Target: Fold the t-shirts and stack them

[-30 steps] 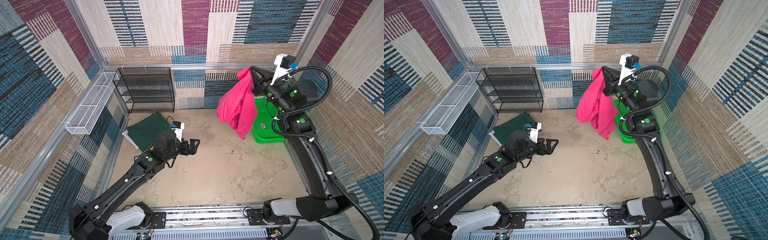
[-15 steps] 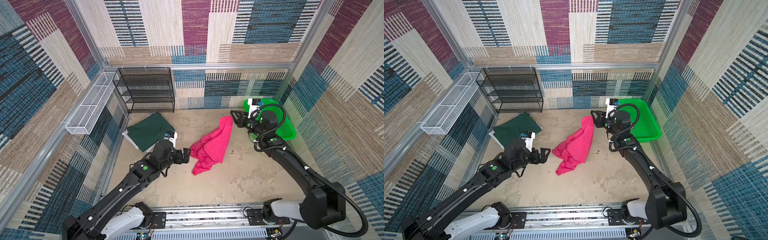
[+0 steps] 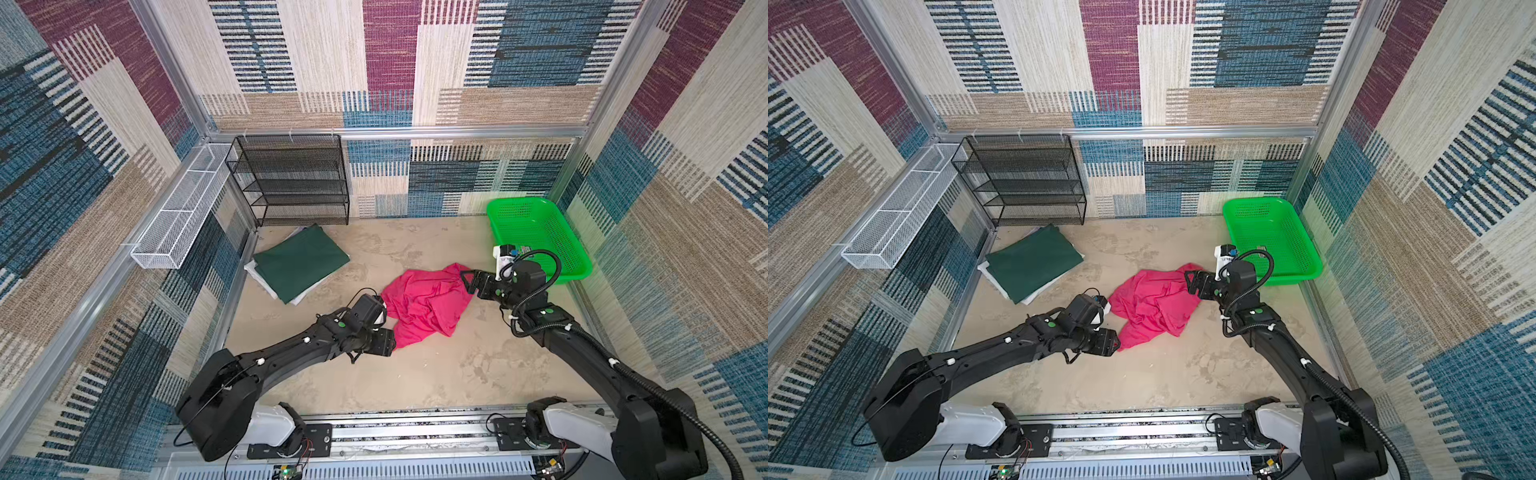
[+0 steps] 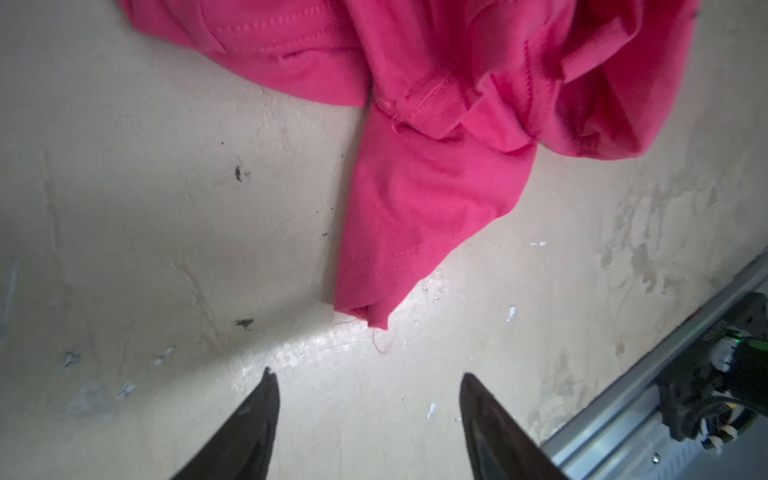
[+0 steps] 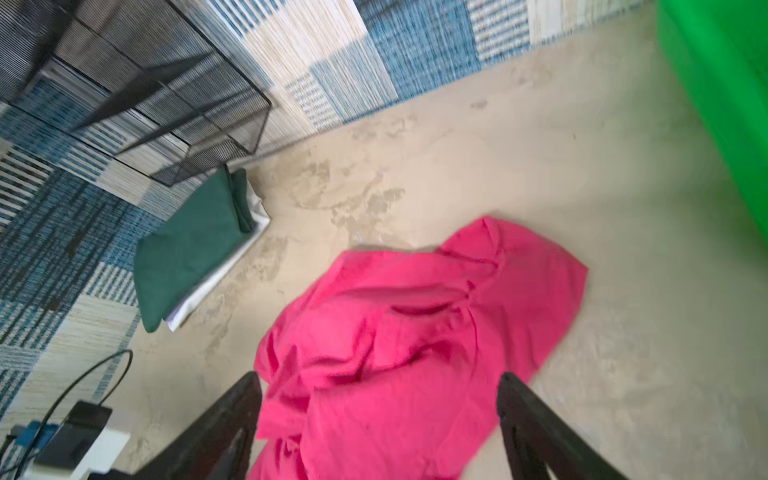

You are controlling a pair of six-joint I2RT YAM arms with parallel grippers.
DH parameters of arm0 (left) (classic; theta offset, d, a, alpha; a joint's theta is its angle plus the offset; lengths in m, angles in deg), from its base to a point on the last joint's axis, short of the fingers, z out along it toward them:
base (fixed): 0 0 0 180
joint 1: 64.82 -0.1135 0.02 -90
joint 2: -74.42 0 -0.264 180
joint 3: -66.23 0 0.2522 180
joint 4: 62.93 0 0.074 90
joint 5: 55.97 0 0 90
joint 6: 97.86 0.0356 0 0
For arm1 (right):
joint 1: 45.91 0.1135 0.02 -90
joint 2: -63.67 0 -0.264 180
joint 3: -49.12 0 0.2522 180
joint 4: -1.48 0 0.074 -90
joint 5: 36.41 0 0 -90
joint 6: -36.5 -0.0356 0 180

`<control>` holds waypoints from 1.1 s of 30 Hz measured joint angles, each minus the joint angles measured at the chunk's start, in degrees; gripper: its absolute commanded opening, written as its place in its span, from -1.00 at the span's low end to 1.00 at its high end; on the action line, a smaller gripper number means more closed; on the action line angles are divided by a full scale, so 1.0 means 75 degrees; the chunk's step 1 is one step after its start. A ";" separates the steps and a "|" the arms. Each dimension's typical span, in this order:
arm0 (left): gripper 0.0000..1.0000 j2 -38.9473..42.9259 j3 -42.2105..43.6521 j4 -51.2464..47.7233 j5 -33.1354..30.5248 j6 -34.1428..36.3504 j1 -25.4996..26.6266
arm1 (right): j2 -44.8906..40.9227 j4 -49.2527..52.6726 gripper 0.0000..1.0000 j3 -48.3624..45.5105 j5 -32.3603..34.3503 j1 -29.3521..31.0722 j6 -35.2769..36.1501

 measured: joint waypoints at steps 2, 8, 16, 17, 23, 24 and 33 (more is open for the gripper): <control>0.33 -0.0323 -0.0047 0.0117 0.0003 0.0000 0.0015 | -0.0137 0.0207 0.78 -0.0283 -0.0023 0.0000 -0.0026; 0.19 -0.1180 -0.0423 0.0627 0.0012 0.0000 0.0032 | -0.0172 0.0353 0.75 -0.0624 -0.0338 0.0015 -0.0026; -0.89 -0.1641 -0.0580 0.0831 0.0207 -0.0035 0.0114 | 0.0766 0.0286 0.51 -0.0446 -0.0825 0.0790 0.0015; -0.92 -0.1594 -0.0539 0.0833 0.0207 -0.0041 0.0114 | 0.0860 0.0259 0.46 -0.0402 -0.0831 0.0938 0.0015; -1.00 -0.1186 -0.0230 0.0793 0.0204 -0.0239 0.0111 | 0.1055 0.0216 0.31 -0.0370 -0.0790 0.1711 0.0006; -1.00 -0.1154 -0.0204 0.0784 0.0204 -0.0291 0.0111 | 0.1134 0.0204 0.27 -0.0367 -0.0758 0.1818 0.0006; -1.00 -0.1090 -0.0184 0.0778 0.0239 -0.0399 0.0114 | 0.2183 0.0408 -0.49 0.0309 0.0216 0.2576 0.0184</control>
